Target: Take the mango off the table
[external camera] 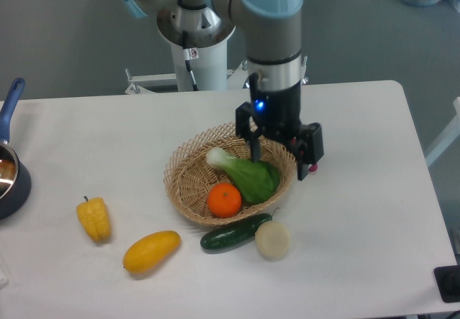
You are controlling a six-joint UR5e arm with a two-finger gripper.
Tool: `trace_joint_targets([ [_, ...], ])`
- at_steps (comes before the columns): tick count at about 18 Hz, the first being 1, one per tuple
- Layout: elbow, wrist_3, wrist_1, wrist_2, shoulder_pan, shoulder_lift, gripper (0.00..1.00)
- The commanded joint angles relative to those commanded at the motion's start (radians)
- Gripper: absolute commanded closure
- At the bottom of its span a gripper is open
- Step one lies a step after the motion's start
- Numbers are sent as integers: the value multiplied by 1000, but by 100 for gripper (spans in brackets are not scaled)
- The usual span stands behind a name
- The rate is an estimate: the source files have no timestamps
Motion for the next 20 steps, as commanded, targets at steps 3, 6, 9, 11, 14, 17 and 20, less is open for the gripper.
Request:
trace_joint_targets([
  [3,3,-135,34,-5,-23,-32,0],
  [6,31,-219,83,-5,-66,-80,0],
  [9,80,-305,83,-5,-97,-127,0],
  [11,124,-342,84,-3,-112,-159,0],
  [14,207,-472,81,2,-114,-195,0],
  [17,212,-487,84,0,-121,-207,0],
  [20,212,-470,106,0,-124,-212,0],
])
